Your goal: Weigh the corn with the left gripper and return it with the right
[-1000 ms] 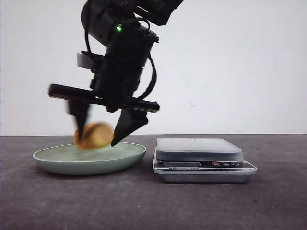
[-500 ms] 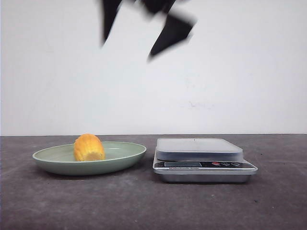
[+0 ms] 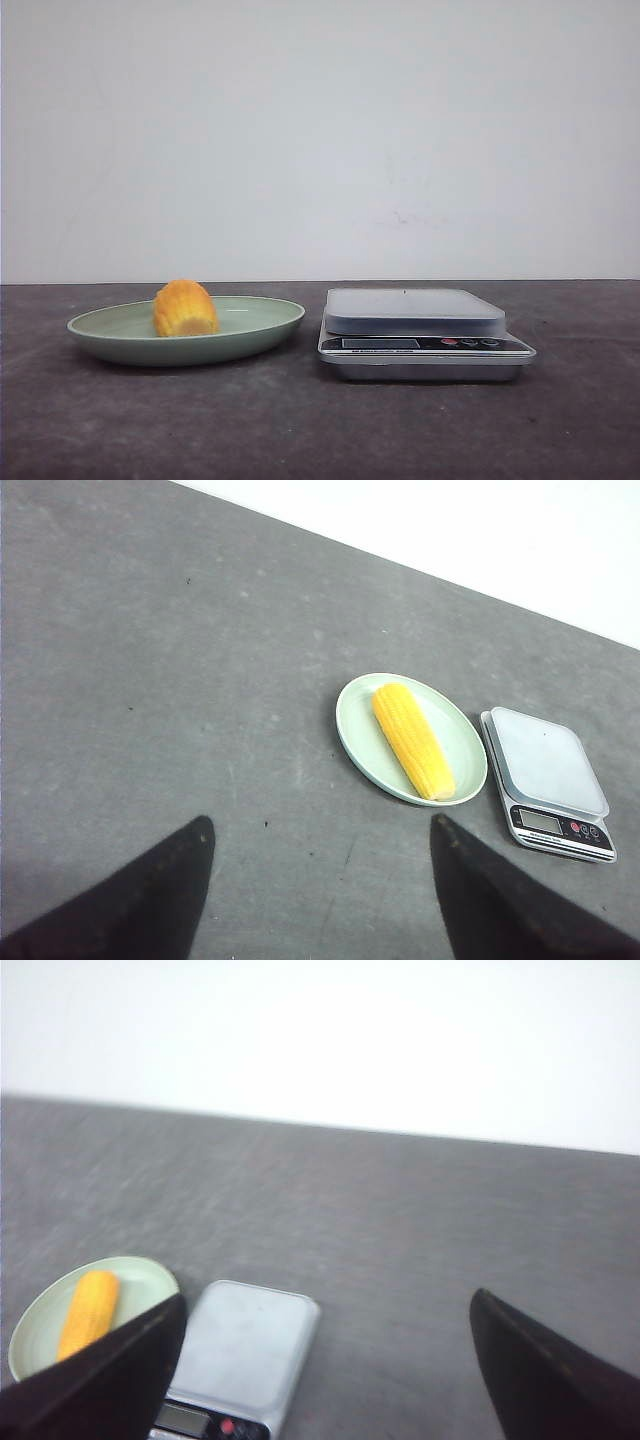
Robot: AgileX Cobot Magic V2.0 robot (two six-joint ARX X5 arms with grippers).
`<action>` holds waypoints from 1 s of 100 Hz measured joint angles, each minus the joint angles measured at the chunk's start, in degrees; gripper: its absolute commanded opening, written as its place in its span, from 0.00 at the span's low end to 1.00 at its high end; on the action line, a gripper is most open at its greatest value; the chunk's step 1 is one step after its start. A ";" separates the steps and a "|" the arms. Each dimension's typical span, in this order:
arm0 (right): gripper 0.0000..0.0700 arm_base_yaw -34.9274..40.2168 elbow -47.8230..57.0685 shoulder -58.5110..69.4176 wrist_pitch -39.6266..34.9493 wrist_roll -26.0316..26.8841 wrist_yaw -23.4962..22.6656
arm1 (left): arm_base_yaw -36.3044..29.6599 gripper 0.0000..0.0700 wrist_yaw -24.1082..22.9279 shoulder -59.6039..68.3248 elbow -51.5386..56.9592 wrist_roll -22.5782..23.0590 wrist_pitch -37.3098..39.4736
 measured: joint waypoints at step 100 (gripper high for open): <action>0.02 -0.92 -36.48 -32.02 1.03 9.62 -0.66 | 0.00 0.02 1.29 0.00 -9.05 1.68 9.70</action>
